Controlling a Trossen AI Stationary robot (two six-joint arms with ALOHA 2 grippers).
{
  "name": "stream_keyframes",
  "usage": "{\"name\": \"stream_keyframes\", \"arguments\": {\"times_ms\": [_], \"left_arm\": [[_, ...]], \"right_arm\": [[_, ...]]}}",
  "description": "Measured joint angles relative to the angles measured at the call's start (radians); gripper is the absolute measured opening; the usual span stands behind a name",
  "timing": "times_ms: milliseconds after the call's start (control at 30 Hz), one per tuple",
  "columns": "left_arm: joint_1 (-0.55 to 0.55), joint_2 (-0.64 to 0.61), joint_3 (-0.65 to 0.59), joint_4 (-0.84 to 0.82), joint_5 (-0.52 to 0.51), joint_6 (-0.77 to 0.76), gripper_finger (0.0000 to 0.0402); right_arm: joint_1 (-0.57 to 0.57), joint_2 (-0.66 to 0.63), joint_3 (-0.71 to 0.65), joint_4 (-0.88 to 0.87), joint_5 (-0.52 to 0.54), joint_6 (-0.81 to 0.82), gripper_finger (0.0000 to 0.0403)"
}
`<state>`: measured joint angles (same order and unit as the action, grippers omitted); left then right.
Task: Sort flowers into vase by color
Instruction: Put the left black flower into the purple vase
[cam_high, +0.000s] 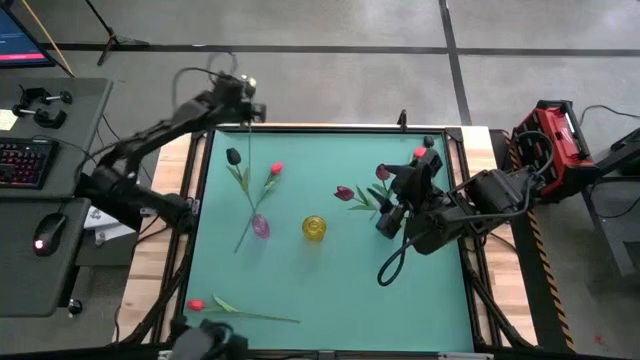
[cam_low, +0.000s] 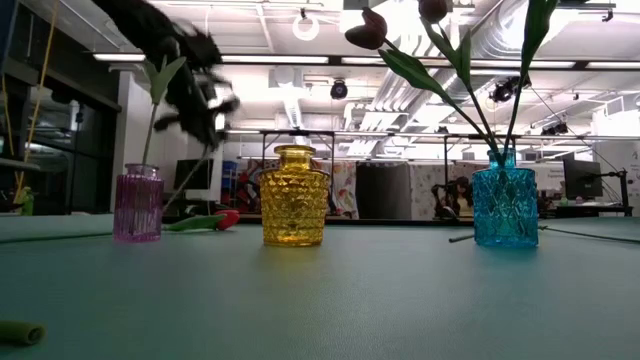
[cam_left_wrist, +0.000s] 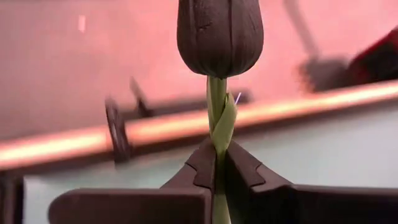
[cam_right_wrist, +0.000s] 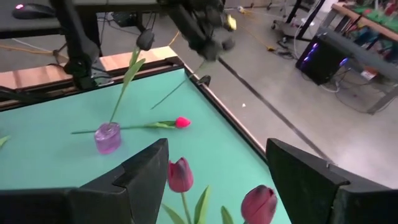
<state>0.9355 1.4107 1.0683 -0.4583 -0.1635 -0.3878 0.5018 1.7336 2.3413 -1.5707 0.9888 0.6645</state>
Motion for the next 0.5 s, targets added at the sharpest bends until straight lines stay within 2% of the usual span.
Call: {"name": "stream_keyframes", "arguments": {"times_ms": [133,333,400,500], "left_arm": [[-0.019,-0.180,0.000,0.074,-0.010,0.053,0.0001],[-0.049,-0.416,0.000,0.250,-0.094,0.147,0.0001],[-0.058,-0.481,0.000,0.312,-0.085,0.142,0.0001],[-0.088,-0.559,0.000,0.410,-0.020,0.111,0.0001]], "right_arm": [[0.000,0.000,0.000,0.000,0.023,-0.019,0.0259],[-0.020,0.000,0.000,0.003,0.065,-0.045,0.0259],[-0.034,0.000,0.000,0.007,0.065,-0.066,0.0259],[-0.059,0.000,0.000,0.010,0.065,-0.071,0.0259]]}}
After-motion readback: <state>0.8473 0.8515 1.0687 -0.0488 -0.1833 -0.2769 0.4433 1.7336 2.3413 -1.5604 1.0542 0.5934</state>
